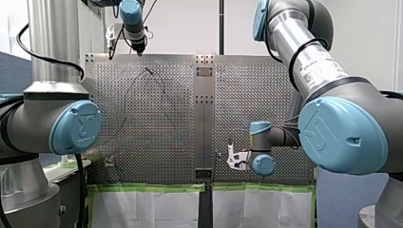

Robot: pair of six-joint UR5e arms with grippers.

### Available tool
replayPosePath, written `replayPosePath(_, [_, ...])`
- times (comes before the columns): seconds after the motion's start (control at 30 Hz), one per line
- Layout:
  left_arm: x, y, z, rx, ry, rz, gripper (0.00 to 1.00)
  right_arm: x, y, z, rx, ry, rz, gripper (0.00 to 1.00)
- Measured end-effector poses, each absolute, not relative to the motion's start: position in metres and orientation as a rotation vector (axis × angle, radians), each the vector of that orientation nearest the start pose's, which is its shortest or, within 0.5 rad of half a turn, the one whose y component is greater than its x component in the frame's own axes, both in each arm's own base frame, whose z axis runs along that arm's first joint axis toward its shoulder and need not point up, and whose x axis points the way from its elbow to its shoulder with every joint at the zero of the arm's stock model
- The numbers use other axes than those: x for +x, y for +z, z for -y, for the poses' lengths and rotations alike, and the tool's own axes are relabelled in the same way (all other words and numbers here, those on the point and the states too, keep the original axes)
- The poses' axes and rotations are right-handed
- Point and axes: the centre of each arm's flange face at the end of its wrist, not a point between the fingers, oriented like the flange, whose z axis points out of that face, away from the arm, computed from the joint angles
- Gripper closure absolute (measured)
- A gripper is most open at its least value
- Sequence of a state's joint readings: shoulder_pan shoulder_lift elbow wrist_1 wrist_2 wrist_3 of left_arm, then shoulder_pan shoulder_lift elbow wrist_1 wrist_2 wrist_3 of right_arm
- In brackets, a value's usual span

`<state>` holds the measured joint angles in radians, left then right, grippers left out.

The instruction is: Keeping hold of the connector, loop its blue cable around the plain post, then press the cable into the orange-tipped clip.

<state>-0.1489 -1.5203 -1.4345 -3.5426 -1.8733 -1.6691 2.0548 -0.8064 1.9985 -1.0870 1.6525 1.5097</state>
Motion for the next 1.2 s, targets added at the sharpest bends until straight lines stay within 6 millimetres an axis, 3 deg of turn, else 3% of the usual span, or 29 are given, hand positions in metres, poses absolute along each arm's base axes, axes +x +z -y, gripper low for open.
replayPosePath(0.77, [0.393, 0.525, 0.164, -0.119, 0.168, -1.991, 0.00, 0.359, -0.005, 0.408, 1.636, 1.404, 0.984, 1.00])
replayPosePath(1.2, [0.386, 0.525, 0.169, -0.126, 0.174, -2.005, 0.00, 0.359, -0.005, 0.407, 1.637, 1.406, 0.983, 1.00])
